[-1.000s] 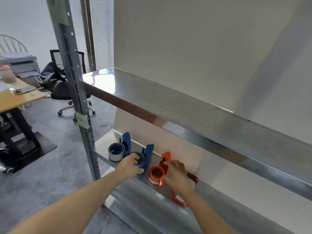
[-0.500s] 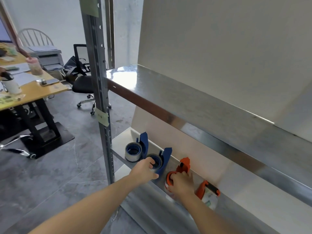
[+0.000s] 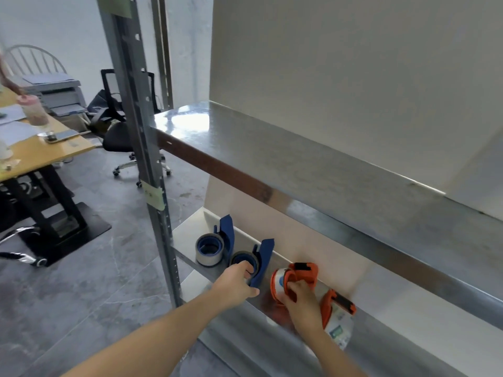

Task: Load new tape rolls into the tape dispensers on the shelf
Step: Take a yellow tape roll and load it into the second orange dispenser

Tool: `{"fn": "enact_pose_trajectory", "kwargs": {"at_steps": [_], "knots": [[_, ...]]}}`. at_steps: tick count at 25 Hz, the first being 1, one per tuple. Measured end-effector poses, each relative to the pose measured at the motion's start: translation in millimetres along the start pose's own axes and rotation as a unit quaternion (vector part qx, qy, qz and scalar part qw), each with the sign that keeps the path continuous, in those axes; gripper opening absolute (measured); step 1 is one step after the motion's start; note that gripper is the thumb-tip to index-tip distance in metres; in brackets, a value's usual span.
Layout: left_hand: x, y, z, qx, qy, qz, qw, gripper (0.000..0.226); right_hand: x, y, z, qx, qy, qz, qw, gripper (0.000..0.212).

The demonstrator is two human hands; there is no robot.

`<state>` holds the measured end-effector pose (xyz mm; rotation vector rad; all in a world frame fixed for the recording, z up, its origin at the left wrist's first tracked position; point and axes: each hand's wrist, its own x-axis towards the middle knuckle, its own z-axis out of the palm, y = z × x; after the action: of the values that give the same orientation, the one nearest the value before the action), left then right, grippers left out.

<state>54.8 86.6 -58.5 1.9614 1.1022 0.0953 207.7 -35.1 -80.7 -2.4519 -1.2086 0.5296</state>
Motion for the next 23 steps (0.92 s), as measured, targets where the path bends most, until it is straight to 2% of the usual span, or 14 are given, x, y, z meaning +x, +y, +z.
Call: {"fn": "enact_pose_trajectory", "kwargs": {"at_steps": [3, 5, 7, 9, 14, 18, 19, 23], "knots": [[9.4, 15.7, 12.5, 0.006, -0.043, 0.007, 0.999, 0.044, -6.2, 10.1, -11.6, 0.201, 0.014, 0.062, 0.977, 0.015], [14.2, 31.2, 25.2, 0.011, -0.069, 0.02, 0.997, 0.025, -12.1, 10.7, -20.3, 0.269, 0.017, 0.085, 0.959, 0.012], [17.6, 43.0, 38.0, 0.021, -0.077, 0.026, 0.996, 0.016, -15.6, 10.4, -22.8, 0.275, -0.007, 0.091, 0.957, 0.011], [23.0, 46.5, 47.8, 0.047, -0.067, 0.026, 0.996, 0.022, -16.8, 11.6, -21.6, 0.251, -0.015, 0.091, 0.964, 0.01], [27.3, 31.9, 59.4, 0.08, -0.069, 0.0, 0.994, 0.023, -21.9, 19.8, -36.3, 0.193, 0.102, 0.125, 0.968, 0.004], [22.2, 26.2, 62.0, 0.064, -0.079, -0.01, 0.995, 0.015, -28.8, 26.9, -51.1, 0.182, 0.109, 0.113, 0.971, 0.005], [20.5, 27.9, 59.5, 0.056, -0.074, -0.007, 0.996, 0.017, -31.1, 29.1, -54.7, 0.18, 0.115, 0.109, 0.971, 0.005], [16.3, 43.9, 42.1, 0.067, -0.03, 0.036, 0.997, 0.053, -40.4, 36.1, -71.3, 0.152, 0.147, 0.105, 0.972, 0.008]]}}
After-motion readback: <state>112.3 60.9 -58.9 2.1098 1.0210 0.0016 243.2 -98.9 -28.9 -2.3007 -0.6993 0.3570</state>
